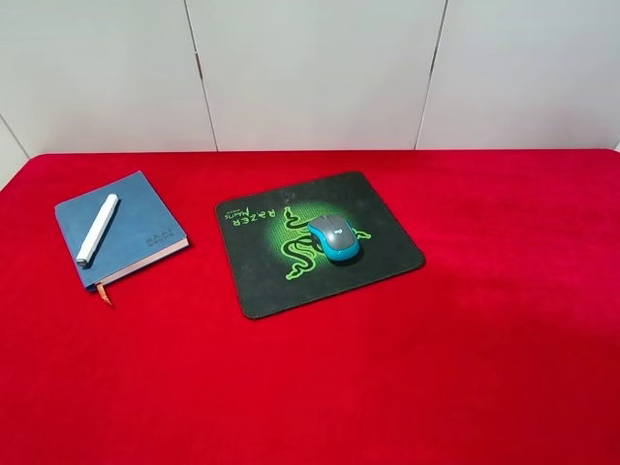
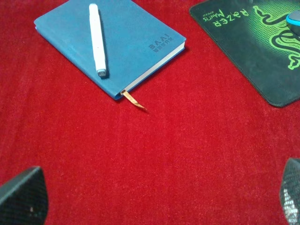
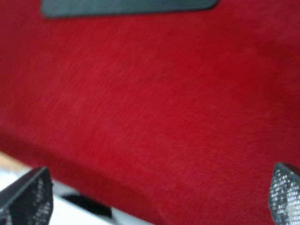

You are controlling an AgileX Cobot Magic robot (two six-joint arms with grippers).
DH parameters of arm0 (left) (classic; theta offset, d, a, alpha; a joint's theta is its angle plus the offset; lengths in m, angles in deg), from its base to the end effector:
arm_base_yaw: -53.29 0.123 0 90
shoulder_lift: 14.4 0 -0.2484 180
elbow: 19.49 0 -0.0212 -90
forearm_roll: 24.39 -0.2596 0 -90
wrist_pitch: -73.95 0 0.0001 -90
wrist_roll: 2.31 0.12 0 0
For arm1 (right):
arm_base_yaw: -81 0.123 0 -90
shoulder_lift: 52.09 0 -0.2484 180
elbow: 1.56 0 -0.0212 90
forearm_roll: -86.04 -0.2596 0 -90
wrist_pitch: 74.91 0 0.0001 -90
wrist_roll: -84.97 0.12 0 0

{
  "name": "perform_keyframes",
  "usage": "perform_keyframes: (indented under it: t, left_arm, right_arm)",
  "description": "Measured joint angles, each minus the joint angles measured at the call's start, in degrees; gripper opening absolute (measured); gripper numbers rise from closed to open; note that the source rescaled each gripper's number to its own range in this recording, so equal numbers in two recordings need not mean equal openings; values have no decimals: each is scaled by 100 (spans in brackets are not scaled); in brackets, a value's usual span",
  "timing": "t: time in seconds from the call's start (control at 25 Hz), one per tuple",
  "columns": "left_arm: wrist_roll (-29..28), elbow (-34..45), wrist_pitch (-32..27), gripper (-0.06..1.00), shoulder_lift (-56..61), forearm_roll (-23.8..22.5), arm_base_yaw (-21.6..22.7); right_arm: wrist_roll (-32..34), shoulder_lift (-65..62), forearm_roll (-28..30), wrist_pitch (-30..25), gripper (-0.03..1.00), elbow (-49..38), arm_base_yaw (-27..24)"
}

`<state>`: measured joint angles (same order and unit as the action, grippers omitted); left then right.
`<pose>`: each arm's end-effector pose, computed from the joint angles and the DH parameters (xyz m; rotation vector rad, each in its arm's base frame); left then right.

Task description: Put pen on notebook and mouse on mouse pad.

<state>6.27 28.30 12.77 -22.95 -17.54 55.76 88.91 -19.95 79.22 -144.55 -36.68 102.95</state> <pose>0.0651 -0.0097 0.2666 0.1150 2.0421 -0.0229 0.0901 0.0507 0.2881 -0.3807 2.3817 0.3639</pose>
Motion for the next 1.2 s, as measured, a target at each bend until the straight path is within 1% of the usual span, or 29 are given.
perform_keyframes:
  t: [0.28,0.44,0.56,0.76,1.04,1.2]
  left_arm:
    - [0,0,0,100,0,0,0]
    - [2,0,0,100,0,0,0]
    - [2,0,0,100,0,0,0]
    - [2,0,0,100,0,0,0]
    - [2,0,0,100,0,0,0]
    - [2,0,0,100,0,0,0]
  right_arm:
    - [-130,-1487,191,485,100,-614,-1228]
    - [-560,-2105,367,638,100,-954,-1677]
    - [-748,-2337,429,736,100,-1084,-1821]
    - [-787,-2351,429,1020,100,-1242,-1838]
    - [-787,-2351,364,1056,100,-1248,-1838]
    - [-583,-2351,218,1062,100,-1254,-1838]
